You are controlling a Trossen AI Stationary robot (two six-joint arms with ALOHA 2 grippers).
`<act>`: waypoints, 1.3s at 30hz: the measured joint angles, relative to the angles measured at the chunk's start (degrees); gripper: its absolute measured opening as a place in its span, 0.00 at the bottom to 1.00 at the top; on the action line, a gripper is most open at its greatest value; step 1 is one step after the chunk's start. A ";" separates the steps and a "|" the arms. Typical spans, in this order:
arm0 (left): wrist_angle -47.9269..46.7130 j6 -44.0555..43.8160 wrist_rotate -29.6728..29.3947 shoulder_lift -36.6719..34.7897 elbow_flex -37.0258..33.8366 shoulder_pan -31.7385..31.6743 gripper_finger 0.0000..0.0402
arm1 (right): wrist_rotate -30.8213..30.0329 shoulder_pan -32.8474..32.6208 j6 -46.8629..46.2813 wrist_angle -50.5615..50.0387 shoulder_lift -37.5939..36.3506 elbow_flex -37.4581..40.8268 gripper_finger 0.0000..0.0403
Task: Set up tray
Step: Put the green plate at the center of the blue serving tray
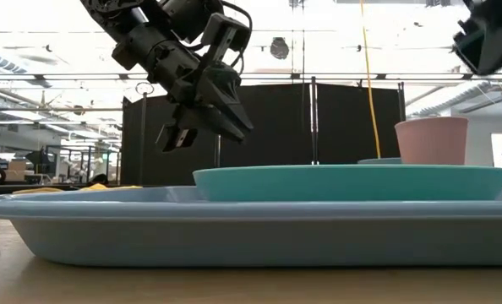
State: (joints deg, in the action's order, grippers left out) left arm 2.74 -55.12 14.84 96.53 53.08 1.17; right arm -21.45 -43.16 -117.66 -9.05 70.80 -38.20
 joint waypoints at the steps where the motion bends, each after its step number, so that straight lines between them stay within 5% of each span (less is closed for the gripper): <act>1: 0.00 0.10 0.19 0.00 0.00 0.00 0.17 | -1.20 -0.57 -1.38 1.42 0.26 1.43 0.36; 12: 0.07 1.48 0.53 0.00 0.00 -0.02 0.17 | -7.30 -2.32 -5.99 2.97 3.83 5.36 0.35; 28: 0.33 2.30 0.20 0.00 0.00 -0.02 0.17 | -8.55 0.21 -7.22 7.53 9.22 6.13 0.33; 39: 0.44 2.52 0.18 0.00 0.00 -0.02 0.17 | -5.36 1.96 -5.89 9.73 12.08 6.13 0.15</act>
State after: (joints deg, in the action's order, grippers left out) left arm 3.18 -52.60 15.03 96.53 53.08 1.15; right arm -26.81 -41.20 -123.55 0.68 82.88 -32.08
